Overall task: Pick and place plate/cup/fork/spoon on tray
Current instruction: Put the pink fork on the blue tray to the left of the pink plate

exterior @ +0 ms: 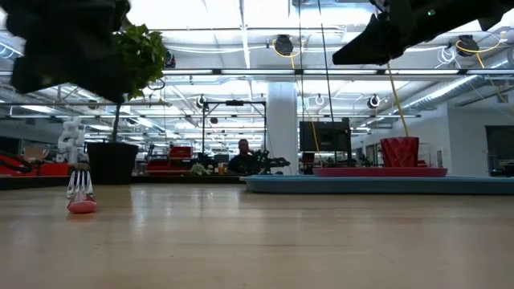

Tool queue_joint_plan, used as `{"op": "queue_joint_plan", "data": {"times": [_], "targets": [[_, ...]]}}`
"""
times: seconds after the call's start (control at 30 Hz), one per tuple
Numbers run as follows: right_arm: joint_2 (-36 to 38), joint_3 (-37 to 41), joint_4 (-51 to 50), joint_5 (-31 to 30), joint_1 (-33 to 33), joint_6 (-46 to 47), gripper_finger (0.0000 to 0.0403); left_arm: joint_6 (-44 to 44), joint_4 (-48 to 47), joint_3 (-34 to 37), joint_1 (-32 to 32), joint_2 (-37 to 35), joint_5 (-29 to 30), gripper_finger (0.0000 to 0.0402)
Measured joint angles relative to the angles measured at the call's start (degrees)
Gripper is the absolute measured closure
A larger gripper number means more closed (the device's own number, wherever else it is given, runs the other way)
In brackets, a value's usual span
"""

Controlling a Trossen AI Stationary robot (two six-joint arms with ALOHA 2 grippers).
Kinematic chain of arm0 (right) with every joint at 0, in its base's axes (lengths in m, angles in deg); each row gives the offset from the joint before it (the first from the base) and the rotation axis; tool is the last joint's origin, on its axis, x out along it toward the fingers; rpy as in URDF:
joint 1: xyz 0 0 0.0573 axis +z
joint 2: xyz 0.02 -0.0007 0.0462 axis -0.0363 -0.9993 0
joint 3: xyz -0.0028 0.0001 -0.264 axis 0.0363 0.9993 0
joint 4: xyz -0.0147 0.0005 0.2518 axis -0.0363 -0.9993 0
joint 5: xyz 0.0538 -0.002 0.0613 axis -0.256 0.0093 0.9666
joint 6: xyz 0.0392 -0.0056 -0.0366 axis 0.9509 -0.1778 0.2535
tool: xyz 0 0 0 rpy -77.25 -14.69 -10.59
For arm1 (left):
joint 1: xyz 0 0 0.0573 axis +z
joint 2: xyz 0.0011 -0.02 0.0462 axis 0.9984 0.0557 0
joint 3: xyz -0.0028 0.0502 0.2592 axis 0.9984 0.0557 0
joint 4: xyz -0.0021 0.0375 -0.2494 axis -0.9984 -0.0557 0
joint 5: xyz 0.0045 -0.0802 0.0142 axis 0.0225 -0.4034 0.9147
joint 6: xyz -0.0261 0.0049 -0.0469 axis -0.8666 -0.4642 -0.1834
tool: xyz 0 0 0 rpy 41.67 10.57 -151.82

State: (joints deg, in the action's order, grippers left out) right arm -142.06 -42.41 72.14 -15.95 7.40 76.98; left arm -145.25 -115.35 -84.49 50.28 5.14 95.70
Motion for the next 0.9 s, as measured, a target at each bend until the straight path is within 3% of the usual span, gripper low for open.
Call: {"op": "queue_joint_plan", "data": {"times": [0.13, 0.4, 0.6, 0.8, 0.9], "targets": [[0.0, 0.0, -0.09, 2.09, -0.02, 0.0, 0.0296, -1.52, 0.15, 1.37, -1.67, 0.0, 0.07, 0.0321], [-0.02, 0.0, -0.44, 3.57, 0.14, 3.87, 0.0296, 8.12, 11.17, 1.87, -4.26, 0.0, 1.46, 0.0321], [-0.28, 0.0, -3.92, 5.13, 1.65, 7.43, 0.0296, -4.4, 11.45, 1.92, -4.38, 0.49, 0.81, 0.0321], [-0.28, 0.0, -8.09, 5.15, 4.52, 10.89, 0.0296, -5.14, 16.07, -0.62, -3.38, 6.03, 1.33, 0.0321], [-0.28, 0.0, -9.28, 5.12, 5.91, 11.43, 0.0296, -8.47, 7.58, -5.02, -2.57, 9.06, 0.02, 0.0321]]}}
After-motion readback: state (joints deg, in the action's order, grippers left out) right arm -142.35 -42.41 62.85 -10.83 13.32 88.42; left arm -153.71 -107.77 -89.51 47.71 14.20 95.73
